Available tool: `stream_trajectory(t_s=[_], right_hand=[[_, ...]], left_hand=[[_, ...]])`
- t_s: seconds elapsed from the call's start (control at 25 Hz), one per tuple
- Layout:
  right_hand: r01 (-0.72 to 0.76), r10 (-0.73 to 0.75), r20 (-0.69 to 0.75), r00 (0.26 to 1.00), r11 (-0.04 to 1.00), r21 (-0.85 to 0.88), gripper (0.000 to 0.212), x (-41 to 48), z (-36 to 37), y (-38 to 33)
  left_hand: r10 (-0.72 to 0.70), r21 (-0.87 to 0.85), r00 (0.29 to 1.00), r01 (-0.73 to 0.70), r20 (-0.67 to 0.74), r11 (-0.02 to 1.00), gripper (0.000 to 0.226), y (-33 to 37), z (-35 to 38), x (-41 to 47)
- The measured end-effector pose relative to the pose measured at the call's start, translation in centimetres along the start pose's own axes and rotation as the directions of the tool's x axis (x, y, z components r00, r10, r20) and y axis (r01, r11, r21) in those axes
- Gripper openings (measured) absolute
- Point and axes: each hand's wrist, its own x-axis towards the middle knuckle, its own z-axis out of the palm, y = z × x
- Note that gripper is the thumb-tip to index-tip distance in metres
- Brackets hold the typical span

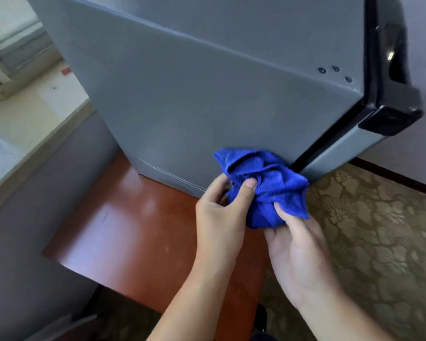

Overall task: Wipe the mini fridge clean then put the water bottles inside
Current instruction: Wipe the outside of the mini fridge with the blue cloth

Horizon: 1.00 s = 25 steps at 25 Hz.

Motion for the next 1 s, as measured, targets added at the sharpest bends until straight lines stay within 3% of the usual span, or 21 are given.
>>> stream_trajectory(t_s=[0.12, 0.2, 0.32, 0.48, 0.6, 0.72, 0.88, 1.0], right_hand=[[0.165, -0.172, -0.109, 0.979, 0.984, -0.073, 0.021, -0.3, 0.7, 0.2], [0.166, -0.202, -0.268, 0.942, 0.974, -0.152, 0.014, 1.1, -0.4, 2.1], [0.082, -0.142, -0.417, 0.898, 0.984, -0.160, 0.023, 3.8, -3.0, 4.7], [-0.125, -0.010, -0.581, 0.814, 0.973, -0.192, 0.019, 7.6, -8.0, 9.3], [-0.296, 0.143, -0.633, 0.761, 0.944, -0.142, 0.018, 10.0, -10.5, 12.8], [-0.402, 0.254, -0.661, 0.706, 0.912, -0.079, 0.011, 10.8, -11.8, 14.1], [-0.403, 0.289, -0.636, 0.715, 0.914, -0.037, 0.019, 10.6, -12.2, 13.4], [-0.329, 0.318, -0.542, 0.778, 0.941, 0.080, 0.017, 9.3, -9.3, 11.2]], left_hand=[[0.051, 0.012, 0.997, -0.052, 0.053, 0.999, 0.017, 1.7, 0.7, 0.0], [0.037, 0.026, 0.998, -0.038, 0.050, 0.999, 0.015, 0.4, 1.1, 0.0], [-0.016, 0.034, 1.000, 0.017, -0.019, 0.999, 0.018, -3.6, 1.4, 0.1], [-0.180, 0.058, 0.968, 0.193, -0.175, 0.980, 0.031, -10.8, 0.2, 1.5], [-0.293, 0.090, 0.919, 0.326, -0.262, 0.941, 0.029, -16.0, -1.6, 3.5], [-0.345, 0.109, 0.903, 0.382, -0.255, 0.918, 0.027, -18.8, -3.0, 4.7], [-0.364, 0.062, 0.897, 0.390, -0.251, 0.919, 0.027, -19.2, -3.4, 5.1], [-0.397, -0.075, 0.888, 0.390, -0.233, 0.918, 0.023, -16.8, -4.1, 5.6]])
